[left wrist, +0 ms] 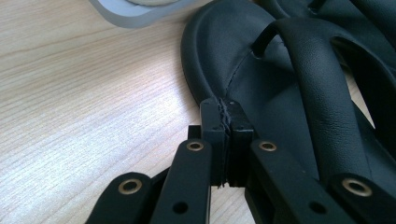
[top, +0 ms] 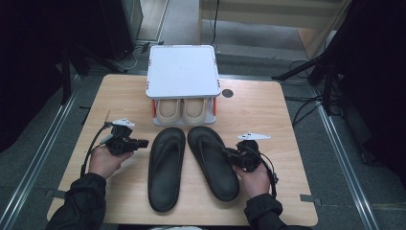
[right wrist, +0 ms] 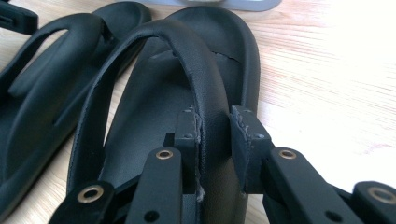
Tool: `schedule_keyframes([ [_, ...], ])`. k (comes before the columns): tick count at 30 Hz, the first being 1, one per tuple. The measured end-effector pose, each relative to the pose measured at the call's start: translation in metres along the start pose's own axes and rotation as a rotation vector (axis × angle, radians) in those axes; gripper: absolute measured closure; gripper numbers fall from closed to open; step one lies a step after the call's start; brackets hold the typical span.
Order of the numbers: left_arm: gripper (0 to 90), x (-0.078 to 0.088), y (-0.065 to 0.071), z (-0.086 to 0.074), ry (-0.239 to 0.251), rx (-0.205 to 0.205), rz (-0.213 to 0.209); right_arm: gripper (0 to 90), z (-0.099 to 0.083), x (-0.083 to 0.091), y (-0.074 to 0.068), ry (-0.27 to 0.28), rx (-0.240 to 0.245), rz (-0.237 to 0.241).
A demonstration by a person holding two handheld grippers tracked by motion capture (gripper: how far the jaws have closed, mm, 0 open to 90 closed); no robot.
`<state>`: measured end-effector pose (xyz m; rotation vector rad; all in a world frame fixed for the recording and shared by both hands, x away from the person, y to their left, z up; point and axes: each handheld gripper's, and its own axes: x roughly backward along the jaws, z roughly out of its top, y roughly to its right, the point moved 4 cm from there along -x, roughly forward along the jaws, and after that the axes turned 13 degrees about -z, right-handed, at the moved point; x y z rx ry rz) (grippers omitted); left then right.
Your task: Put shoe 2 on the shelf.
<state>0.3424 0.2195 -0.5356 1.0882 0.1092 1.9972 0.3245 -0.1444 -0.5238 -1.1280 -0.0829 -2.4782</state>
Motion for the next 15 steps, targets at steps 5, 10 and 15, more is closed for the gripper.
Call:
schedule_keyframes([
  [5,89.3,-0.0014,0.0003,-0.0003,-0.006,-0.001,-0.003,73.8,-0.001,-0.0047,-0.0085,-0.013,0.02,0.005],
  [10,89.3,-0.0022,0.0007,-0.0007,-0.009,-0.002,-0.001,68.9,-0.0023,-0.0063,-0.0096,-0.021,0.024,0.016],
  [15,89.3,-0.0024,0.0001,-0.0019,0.001,0.008,0.001,59.8,0.004,0.0026,-0.0065,0.046,-0.002,0.091],
])
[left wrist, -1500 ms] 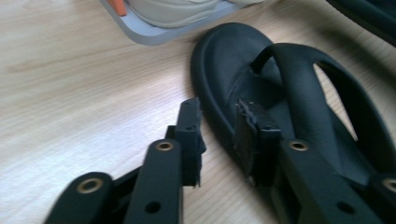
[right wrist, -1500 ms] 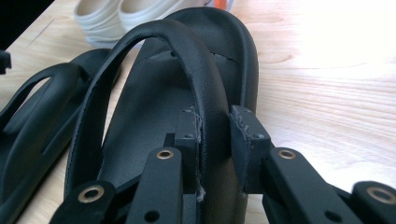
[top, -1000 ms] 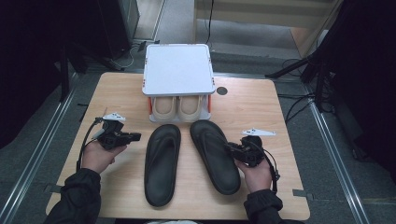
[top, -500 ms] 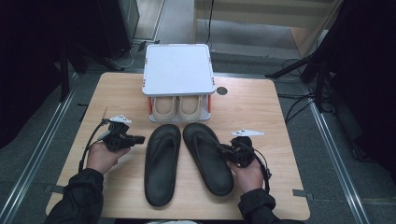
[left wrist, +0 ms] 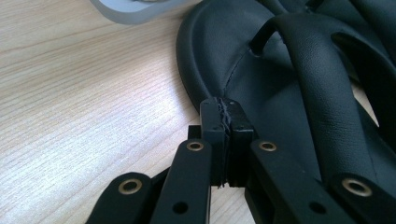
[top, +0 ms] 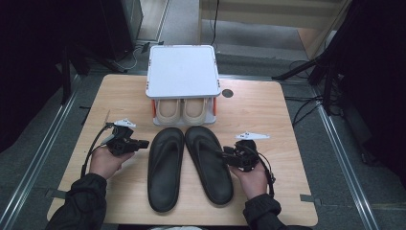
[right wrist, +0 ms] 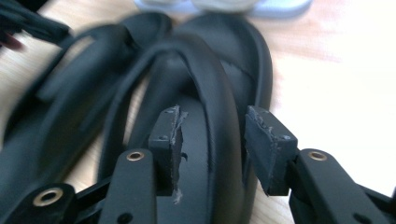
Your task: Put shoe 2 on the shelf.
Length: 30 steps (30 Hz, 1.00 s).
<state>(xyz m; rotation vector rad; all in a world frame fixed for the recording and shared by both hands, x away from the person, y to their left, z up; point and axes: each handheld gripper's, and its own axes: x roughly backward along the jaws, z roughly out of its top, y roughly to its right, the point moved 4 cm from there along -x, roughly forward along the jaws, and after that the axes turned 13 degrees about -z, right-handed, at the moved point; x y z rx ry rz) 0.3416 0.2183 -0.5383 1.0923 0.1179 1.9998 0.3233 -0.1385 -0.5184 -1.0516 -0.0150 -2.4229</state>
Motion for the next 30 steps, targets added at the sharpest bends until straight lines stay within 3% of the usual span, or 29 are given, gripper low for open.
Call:
schedule_keyframes([
  [3,89.6,0.001,-0.002,0.0,0.002,0.01,0.006,75.5,0.006,0.011,0.001,0.05,0.033,0.011],
  [6,89.6,0.0,-0.002,0.0,0.006,0.012,0.006,89.9,0.007,0.011,0.006,0.045,0.055,-0.017],
  [11,89.5,-0.004,0.0,-0.004,-0.017,0.006,0.001,90.0,0.002,-0.007,0.015,-0.048,0.067,-0.06],
  [14,89.6,-0.006,-0.002,-0.006,-0.03,0.012,0.005,90.0,0.003,-0.016,0.019,-0.057,0.067,-0.09],
  [20,89.5,-0.014,0.0,-0.01,-0.066,0.021,-0.002,90.0,0.002,-0.026,0.021,-0.085,0.064,-0.085],
  [24,89.6,-0.015,0.0,-0.01,-0.063,0.03,-0.004,90.0,0.002,-0.029,0.018,-0.107,0.091,-0.094],
  [30,89.7,-0.015,0.001,-0.01,-0.062,0.029,0.004,90.0,0.002,-0.029,0.017,-0.11,0.083,-0.093],
])
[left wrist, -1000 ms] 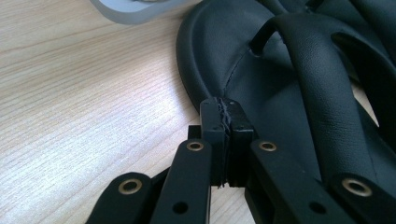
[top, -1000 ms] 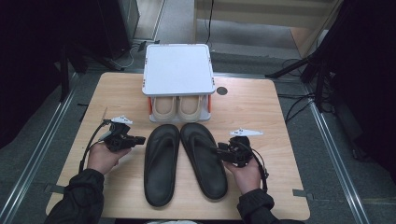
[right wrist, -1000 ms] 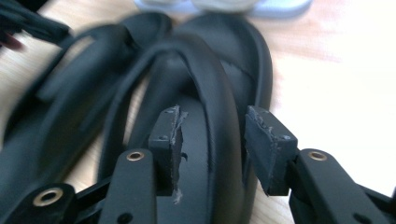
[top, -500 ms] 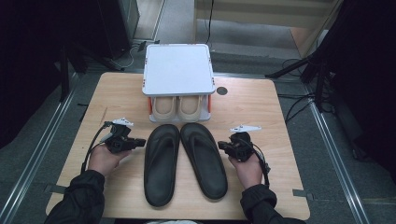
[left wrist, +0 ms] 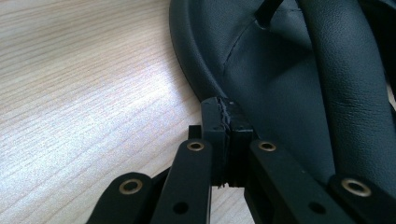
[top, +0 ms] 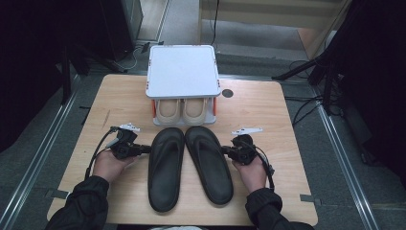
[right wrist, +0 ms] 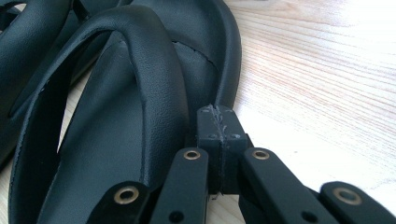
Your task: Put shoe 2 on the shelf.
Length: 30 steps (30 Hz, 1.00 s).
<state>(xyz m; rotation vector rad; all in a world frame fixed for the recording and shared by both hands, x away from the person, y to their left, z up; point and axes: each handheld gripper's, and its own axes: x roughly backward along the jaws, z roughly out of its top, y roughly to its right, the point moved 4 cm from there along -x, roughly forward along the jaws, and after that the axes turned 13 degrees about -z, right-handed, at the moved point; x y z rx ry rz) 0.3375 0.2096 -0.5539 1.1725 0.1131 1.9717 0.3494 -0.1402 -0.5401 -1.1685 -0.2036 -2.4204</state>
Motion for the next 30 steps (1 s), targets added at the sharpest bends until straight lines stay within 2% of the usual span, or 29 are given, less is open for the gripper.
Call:
schedule_keyframes([
  [14,89.6,-0.004,0.014,-0.006,-0.033,-0.016,-0.031,90.0,0.0,-0.001,0.0,0.002,0.002,0.005],
  [20,89.7,-0.008,0.026,-0.008,-0.052,-0.044,-0.022,90.0,0.0,-0.001,0.0,0.002,-0.009,0.016],
  [23,89.7,-0.009,0.029,-0.009,-0.049,-0.034,-0.014,90.0,0.0,-0.001,0.0,0.0,-0.014,0.018],
  [25,89.7,-0.008,0.029,-0.009,-0.049,-0.031,-0.038,90.0,0.0,-0.001,0.0,0.0,-0.013,0.019],
  [28,82.0,-0.007,0.028,-0.007,-0.032,-0.019,-0.018,90.0,0.0,-0.001,0.001,0.006,-0.002,0.007],
  [30,82.1,-0.003,0.026,-0.004,-0.009,-0.02,-0.012,90.0,0.001,0.0,0.001,0.006,0.017,-0.013],
])
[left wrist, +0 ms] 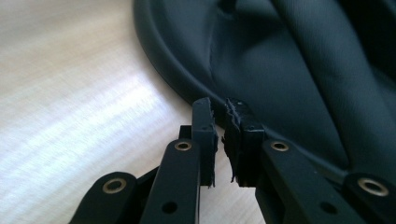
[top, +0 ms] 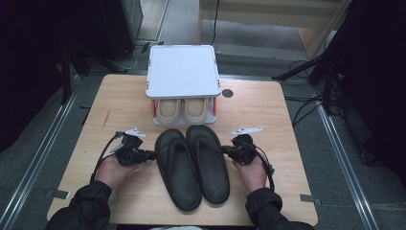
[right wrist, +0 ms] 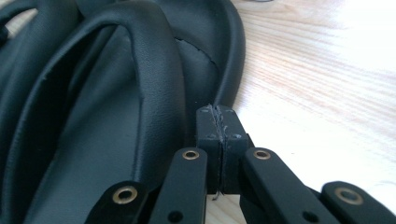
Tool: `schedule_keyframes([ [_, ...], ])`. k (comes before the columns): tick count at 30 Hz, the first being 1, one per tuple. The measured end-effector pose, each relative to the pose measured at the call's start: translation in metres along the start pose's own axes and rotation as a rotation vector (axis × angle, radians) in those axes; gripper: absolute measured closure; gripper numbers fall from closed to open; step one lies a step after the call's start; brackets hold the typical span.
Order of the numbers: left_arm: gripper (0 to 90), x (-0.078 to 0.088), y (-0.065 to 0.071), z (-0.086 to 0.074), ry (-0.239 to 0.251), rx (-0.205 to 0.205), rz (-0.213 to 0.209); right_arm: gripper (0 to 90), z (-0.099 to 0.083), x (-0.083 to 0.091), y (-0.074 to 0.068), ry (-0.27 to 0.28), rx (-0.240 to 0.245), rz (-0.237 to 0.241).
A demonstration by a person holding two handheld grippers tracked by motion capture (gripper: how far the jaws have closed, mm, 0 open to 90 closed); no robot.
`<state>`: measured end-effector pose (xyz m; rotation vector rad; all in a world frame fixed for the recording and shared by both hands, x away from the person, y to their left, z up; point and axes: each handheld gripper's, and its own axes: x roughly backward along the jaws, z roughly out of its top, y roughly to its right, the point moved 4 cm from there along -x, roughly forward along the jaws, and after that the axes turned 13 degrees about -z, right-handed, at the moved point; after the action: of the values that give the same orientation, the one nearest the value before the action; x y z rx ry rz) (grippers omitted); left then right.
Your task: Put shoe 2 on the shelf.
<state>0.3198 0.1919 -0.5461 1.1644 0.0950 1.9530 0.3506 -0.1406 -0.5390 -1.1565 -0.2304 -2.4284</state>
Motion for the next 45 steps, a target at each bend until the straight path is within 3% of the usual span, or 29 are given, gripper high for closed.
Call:
schedule_keyframes([
  [7,77.6,0.009,0.005,0.005,0.039,-0.028,-0.028,84.2,0.007,0.017,0.001,0.093,-0.028,0.025],
  [11,68.7,0.013,0.007,0.006,0.061,-0.033,-0.015,79.7,0.009,0.028,-0.002,0.146,-0.065,0.033],
  [20,56.0,0.023,0.008,0.007,0.105,-0.029,-0.037,71.8,0.005,0.052,-0.021,0.214,-0.046,0.073],
  [23,52.2,0.024,0.007,0.007,0.11,-0.031,-0.039,71.6,0.002,0.055,-0.03,0.217,-0.063,0.091],
  [34,45.4,0.033,-0.003,0.006,0.145,-0.024,-0.016,64.8,-0.011,0.047,-0.064,0.209,-0.03,0.129],
  [40,44.5,0.036,-0.007,0.006,0.149,-0.014,-0.008,63.7,-0.012,0.041,-0.075,0.201,-0.031,0.146],
  [45,44.2,0.036,-0.009,0.006,0.15,-0.01,0.0,57.7,-0.01,0.035,-0.08,0.199,-0.043,0.144],
])
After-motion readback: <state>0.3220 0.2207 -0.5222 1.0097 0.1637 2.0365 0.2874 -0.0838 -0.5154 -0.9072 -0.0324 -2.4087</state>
